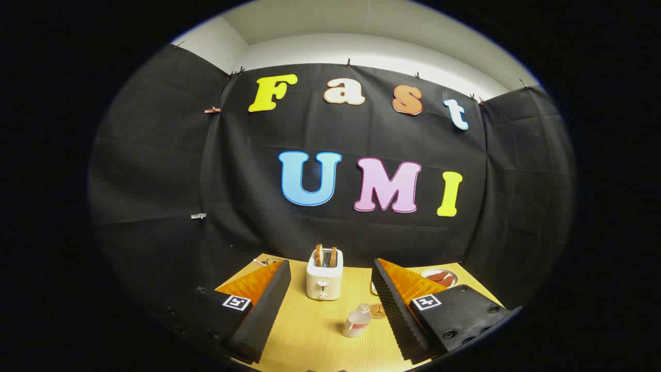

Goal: Take the bottle from table, then pour the juice into the cup, finally place the bottle on the coaster

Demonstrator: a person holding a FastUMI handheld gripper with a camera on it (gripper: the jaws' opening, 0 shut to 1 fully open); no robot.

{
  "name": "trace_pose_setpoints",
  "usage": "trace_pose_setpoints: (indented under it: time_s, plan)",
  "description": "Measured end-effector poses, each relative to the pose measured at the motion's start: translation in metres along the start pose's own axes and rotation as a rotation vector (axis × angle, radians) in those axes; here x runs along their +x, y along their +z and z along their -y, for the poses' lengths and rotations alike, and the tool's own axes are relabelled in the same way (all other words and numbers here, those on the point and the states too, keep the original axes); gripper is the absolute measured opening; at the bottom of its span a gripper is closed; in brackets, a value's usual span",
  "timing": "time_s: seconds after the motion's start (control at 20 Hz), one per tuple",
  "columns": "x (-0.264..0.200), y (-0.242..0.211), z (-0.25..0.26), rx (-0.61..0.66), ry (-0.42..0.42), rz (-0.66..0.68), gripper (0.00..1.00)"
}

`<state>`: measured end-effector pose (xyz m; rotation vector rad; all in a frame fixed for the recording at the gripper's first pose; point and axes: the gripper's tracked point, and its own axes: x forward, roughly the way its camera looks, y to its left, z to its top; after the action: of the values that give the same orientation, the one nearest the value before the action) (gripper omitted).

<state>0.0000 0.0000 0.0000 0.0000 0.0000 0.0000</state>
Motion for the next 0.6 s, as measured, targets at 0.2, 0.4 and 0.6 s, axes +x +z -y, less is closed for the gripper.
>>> trace_pose_setpoints:
  time_s: [0.2, 0.4, 0.6]
  plan:
    - [0.002, -0.008, 0.009, -0.015, -0.005, -0.008, 0.97]
    - [0.000, -0.015, 0.010, 0.008, 0.013, 0.007, 0.97]
    - [0.001, -0.025, 0.015, 0.036, -0.002, -0.007, 0.97]
